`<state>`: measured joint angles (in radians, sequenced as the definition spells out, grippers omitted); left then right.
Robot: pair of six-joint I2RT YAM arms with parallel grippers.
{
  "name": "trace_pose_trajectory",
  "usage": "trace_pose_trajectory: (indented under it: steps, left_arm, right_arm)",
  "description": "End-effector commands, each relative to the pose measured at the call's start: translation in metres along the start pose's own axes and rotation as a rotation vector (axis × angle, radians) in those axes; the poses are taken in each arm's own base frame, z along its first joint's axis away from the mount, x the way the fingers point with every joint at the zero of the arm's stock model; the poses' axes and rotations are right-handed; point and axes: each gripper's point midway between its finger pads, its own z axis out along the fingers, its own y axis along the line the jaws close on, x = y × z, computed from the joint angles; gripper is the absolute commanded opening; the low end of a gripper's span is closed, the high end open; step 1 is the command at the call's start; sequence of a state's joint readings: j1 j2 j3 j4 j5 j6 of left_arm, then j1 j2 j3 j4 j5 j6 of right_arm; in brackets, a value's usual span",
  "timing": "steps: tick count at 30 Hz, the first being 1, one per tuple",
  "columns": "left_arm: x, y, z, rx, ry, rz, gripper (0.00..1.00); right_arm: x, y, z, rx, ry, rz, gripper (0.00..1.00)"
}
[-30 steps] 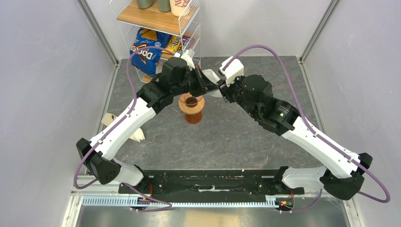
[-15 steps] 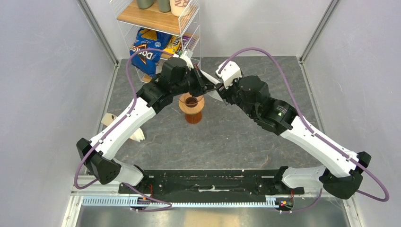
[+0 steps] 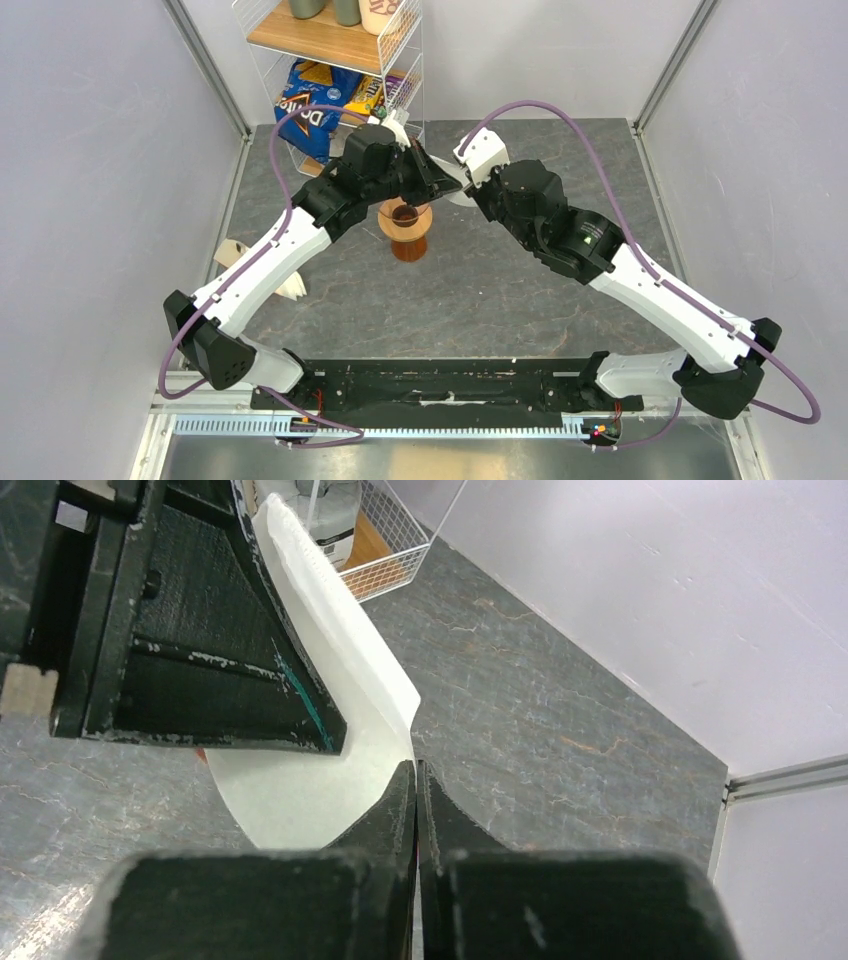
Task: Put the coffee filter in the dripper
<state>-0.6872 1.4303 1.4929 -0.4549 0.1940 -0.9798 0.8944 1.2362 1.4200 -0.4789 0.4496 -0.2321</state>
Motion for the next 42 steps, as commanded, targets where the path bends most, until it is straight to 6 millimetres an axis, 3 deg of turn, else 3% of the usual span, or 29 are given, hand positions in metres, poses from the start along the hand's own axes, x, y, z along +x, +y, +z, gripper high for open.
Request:
trace_pose_trajectory:
  steps: [1,7,13,21,30,38,42]
  left_arm:
    - [-0.002,-0.015,-0.015,0.059,-0.024,0.079,0.26]
    - [-0.018,0.006,-0.044,-0.012,-0.081,0.298,0.56]
    - [-0.023,-0.011,-0.073,0.105,-0.115,0.545,0.71]
    - [-0.017,-0.024,-0.077,0.187,-0.054,0.736,0.72]
    - [-0.019,-0.015,-0.065,0.125,-0.027,0.703,0.64]
    - [-0.013,-0.009,-0.065,0.116,-0.005,0.801,0.55]
    - [-0.028,0.001,-0.07,0.03,-0.064,0.825,0.65]
  right_arm:
    - [-0.02,-0.003,-0.001,0.002,-0.059,0.012,0.0]
    - [-0.016,0.003,-0.013,-0.072,-0.089,-0.063,0.0]
    - [-0.007,0.018,-0.024,-0.185,-0.078,-0.118,0.0]
    - [-0.008,0.028,-0.027,-0.257,-0.09,-0.165,0.0]
    - [-0.012,0.035,-0.03,-0.304,-0.122,-0.195,0.0]
    - [-0.014,0.034,-0.027,-0.297,-0.128,-0.219,0.0]
    - [-0.01,0.036,-0.029,-0.314,-0.117,-0.235,0.0]
